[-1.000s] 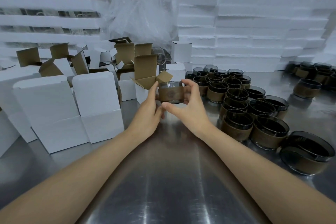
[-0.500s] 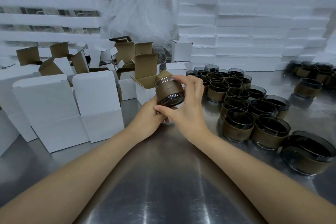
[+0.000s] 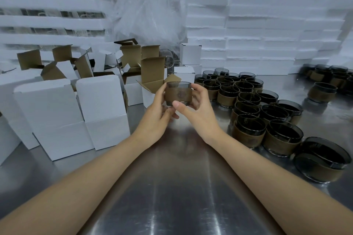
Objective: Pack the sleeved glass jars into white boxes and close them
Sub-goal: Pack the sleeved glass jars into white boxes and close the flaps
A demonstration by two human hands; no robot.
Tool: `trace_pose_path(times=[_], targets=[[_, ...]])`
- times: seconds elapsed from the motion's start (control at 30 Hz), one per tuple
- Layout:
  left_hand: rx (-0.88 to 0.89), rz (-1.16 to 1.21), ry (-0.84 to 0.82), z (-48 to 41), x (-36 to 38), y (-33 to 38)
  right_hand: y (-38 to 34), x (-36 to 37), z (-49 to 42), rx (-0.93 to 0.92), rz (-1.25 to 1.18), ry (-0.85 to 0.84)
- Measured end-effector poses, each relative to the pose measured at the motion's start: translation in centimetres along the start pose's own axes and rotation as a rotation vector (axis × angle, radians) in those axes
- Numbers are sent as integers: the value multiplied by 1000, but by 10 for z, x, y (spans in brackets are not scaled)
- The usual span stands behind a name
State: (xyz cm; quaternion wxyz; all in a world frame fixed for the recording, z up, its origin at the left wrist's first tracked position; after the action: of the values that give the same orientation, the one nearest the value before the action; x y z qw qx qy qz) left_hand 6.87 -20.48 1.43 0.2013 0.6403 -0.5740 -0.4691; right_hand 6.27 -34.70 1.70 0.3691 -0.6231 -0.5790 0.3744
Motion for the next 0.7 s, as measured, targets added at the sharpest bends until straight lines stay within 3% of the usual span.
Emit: trace_pose_path(times=[0.33,0.57,0.7], targets=[[22,24,52,-1,1,-3,5,-3,-5,67,-116,0],[189,-93,325,-1,-4,9,0,0,-6,226,-568,-210],[279,-173,354,2,-3,14,4,3,-6,360,-817,-225]])
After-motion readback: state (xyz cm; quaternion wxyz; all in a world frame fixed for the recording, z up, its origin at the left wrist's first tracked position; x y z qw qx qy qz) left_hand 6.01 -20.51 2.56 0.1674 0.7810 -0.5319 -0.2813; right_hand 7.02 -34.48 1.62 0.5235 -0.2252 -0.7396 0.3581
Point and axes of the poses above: each hand's wrist, its own z-axis away from the middle knuckle, its own x-axis out of the palm, y = z × x, the point moved 1 cm from there along -z, towards the middle knuckle
